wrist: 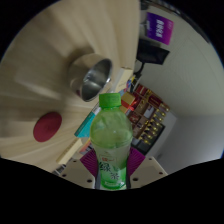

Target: Pour water

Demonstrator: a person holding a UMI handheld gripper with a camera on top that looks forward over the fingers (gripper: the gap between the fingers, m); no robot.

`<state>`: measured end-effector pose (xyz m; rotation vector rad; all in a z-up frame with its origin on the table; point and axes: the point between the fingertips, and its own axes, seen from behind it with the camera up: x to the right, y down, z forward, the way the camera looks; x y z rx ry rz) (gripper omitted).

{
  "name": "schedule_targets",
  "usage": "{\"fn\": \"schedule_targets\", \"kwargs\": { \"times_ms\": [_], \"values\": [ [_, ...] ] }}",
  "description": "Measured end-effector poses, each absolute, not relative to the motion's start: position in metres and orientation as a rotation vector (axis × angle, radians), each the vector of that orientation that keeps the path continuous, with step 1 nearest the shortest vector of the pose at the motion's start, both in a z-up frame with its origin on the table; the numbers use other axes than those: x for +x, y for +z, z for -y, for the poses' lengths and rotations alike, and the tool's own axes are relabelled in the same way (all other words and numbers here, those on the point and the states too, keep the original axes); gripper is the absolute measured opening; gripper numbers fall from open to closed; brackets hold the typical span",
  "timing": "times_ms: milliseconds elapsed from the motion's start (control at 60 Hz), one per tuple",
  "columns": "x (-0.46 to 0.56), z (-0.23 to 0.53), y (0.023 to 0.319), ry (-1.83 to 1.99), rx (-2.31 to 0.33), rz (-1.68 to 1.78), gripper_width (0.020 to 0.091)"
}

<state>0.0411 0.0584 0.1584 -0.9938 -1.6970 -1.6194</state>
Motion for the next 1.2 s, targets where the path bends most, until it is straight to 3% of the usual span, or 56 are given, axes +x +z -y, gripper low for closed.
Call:
{"fn": "schedule_targets", "kwargs": {
  "times_ms": [133, 367, 383, 483, 583, 667, 833, 1067, 1083, 1200],
  "values": [
    [0.038, -0.037, 0.161, -1.701, -0.857, 1.796, 0.0339],
    [0.041, -0.001, 0.165, -1.629, -0.874, 1.766, 0.0342],
    [0.041, 0.001, 0.156, -1.6, -0.899, 1.724, 0.0344],
    [0.058, 0.03, 0.183, -1.305, -1.231, 1.362, 0.0341],
    [0.049, 0.053, 0.169, -0.674, -1.579, 0.804, 0.0345],
    [0.063, 0.097, 0.179, -0.291, -1.673, 0.4, 0.0347],
    [0.104, 0.138, 0.138, 0.097, -1.719, -0.145, 0.0347],
    [0.117, 0.177, 0.062, -0.002, -1.747, -0.051, 0.0376],
    [0.119, 0.184, 0.073, 0.002, -1.696, -0.053, 0.0381],
    [0.125, 0.208, 0.075, 0.015, -1.689, -0.053, 0.0374]
  ]
}}
